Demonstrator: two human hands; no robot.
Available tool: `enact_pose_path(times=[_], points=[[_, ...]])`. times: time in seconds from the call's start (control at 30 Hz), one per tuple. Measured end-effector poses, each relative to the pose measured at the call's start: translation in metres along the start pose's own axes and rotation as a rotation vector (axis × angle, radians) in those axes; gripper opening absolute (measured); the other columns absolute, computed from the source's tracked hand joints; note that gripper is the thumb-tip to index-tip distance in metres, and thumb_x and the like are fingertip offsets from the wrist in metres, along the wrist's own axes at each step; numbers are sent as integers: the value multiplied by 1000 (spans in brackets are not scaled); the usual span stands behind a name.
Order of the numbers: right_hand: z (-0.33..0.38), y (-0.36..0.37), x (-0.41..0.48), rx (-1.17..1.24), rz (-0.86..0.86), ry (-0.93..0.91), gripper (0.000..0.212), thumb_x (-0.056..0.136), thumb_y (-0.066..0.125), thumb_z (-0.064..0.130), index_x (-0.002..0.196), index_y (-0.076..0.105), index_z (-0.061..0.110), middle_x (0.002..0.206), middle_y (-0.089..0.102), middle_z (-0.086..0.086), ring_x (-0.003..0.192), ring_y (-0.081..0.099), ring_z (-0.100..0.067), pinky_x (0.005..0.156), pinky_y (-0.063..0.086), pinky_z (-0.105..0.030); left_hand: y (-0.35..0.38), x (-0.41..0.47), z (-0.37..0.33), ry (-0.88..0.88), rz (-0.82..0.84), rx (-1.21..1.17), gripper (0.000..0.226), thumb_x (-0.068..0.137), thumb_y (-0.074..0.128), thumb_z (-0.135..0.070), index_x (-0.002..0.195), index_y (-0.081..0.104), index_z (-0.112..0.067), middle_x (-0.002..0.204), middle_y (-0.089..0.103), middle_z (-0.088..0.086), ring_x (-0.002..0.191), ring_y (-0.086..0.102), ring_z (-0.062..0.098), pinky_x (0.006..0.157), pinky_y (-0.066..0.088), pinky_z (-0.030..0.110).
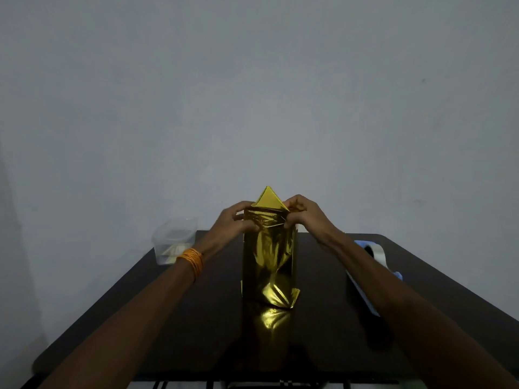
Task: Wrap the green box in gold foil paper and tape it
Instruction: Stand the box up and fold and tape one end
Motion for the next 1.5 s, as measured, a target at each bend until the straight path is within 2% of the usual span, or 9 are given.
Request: enact_pose_path(times=[0.1, 0.2, 0.3, 0.47, 0.63, 0.83, 1.07, 1.23, 1.5], points=[[-5, -4, 6, 18, 42, 13, 35, 60, 62, 2, 94, 60, 5, 82, 67, -9, 77, 62, -17, 67, 48, -28, -3, 4, -1, 53, -77, -17, 22, 85, 74, -15, 105, 73, -22, 111, 70, 11, 106, 67, 27, 96, 54, 49], [-7, -7, 10, 22, 63, 10, 37, 55, 61, 4, 92, 61, 7, 85, 64, -11, 79, 61, -19, 66, 47, -28, -12, 4, -2, 97, -201, 122, 17, 79, 78, -38, 95, 75, -31, 114, 66, 3, 112, 60, 17, 98, 51, 43], [-5, -8, 9, 21, 55, -17, 35, 57, 59, 3, 91, 62, 9, 85, 65, -6, 81, 62, -17, 67, 49, -27, -10, 2, -11, 151, -233, 163, 10, 80, 78, -32, 88, 72, -29, 119, 61, 0, 115, 54, 7, 91, 45, 24], [-9, -9, 7, 40, 50, -28, 32, 61, 59, 3, 92, 61, 6, 87, 64, -12, 83, 62, -21, 72, 51, -32, -6, 11, -30, 173, -223, 78, 20, 81, 78, -28, 92, 76, -11, 111, 71, 3, 112, 62, 16, 93, 52, 36], [-10, -6, 7, 25, 71, -29, 28, 64, 59, 4, 91, 60, 9, 91, 64, -12, 89, 62, -25, 76, 51, -36, -6, 19, -62, 178, -279, -43, 17, 87, 72, -20, 95, 76, -6, 96, 76, 3, 91, 68, 1, 78, 49, 14], [-7, -7, 4, 28, 69, -21, 29, 63, 59, 6, 92, 60, 9, 89, 63, -12, 87, 61, -25, 81, 49, -43, -1, 19, -67, 188, -232, 121, 28, 81, 76, -44, 95, 75, -20, 101, 74, -8, 103, 65, 6, 89, 52, 29], [7, -27, -4, 6, -27, -55, 50, 64, 66, 10, 113, 64, 23, 126, 61, 3, 123, 51, -17, 97, 48, -37, 2, -30, -117, 483, -603, 258, 16, 89, 70, -26, 80, 64, -13, 76, 65, -4, 73, 60, 7, 63, 47, 16], [16, -81, -29, 1, -250, -73, 29, 84, 65, 2, 111, 67, 13, 116, 68, -4, 106, 64, -16, 83, 47, -24, 70, -30, -139, 574, -379, 334, 18, 88, 70, -27, 77, 64, -14, 67, 62, -3, 65, 59, 13, 58, 48, 24], [-31, -183, -108, -293, -503, 152, 7, 84, 70, 14, 87, 76, 11, 88, 74, 0, 83, 66, -11, 77, 52, -27, 180, 3, -68, 270, -86, 230, 10, 86, 70, -21, 80, 73, -13, 64, 67, -4, 63, 67, 13, 64, 59, 40]])
Point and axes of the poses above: each hand's wrist, its own x-axis towards the middle knuckle, its own y-axis out of the palm, z = x × y, the point moved 10 cm from there along x, towards the middle knuckle
